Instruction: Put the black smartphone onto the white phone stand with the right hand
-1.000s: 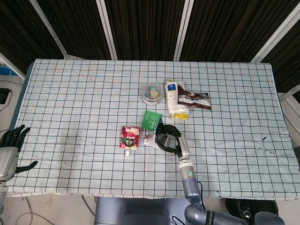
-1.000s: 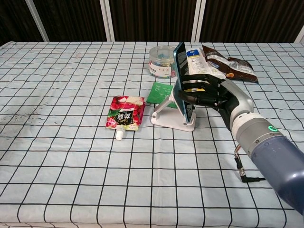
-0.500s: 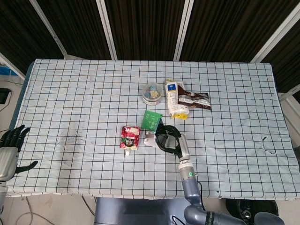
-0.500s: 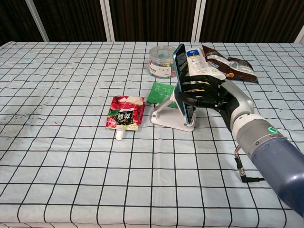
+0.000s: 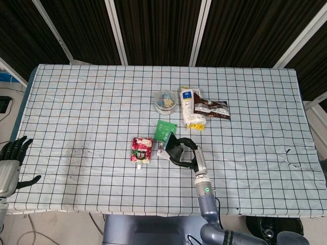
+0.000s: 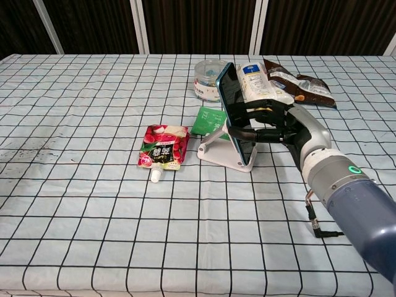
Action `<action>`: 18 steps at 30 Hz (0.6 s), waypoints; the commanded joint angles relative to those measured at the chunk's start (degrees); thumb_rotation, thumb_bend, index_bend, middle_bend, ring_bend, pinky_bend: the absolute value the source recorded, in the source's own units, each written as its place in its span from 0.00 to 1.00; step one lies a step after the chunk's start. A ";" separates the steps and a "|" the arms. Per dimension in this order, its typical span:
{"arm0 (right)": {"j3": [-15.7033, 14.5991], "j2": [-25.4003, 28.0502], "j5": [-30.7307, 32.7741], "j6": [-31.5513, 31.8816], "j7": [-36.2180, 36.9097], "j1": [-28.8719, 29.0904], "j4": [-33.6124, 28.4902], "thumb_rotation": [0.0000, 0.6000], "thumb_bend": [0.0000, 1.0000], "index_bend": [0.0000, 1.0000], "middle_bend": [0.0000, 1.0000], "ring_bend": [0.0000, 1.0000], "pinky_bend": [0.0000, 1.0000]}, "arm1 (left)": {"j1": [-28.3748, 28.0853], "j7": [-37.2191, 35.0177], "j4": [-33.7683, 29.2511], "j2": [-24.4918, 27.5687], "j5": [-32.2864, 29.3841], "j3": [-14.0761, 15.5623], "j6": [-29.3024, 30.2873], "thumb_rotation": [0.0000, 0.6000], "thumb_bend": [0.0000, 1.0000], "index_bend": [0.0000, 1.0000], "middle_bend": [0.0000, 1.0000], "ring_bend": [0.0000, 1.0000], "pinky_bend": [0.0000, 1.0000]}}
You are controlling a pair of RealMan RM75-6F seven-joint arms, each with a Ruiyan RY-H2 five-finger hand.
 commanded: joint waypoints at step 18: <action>1.37 -0.45 1.12 0.10 -1.45 0.37 0.52 1.00 0.17 0.48 0.34 0.14 0.18 | 0.02 -0.21 -0.08 0.08 0.06 0.04 0.02 1.00 0.00 0.00 0.00 0.00 0.00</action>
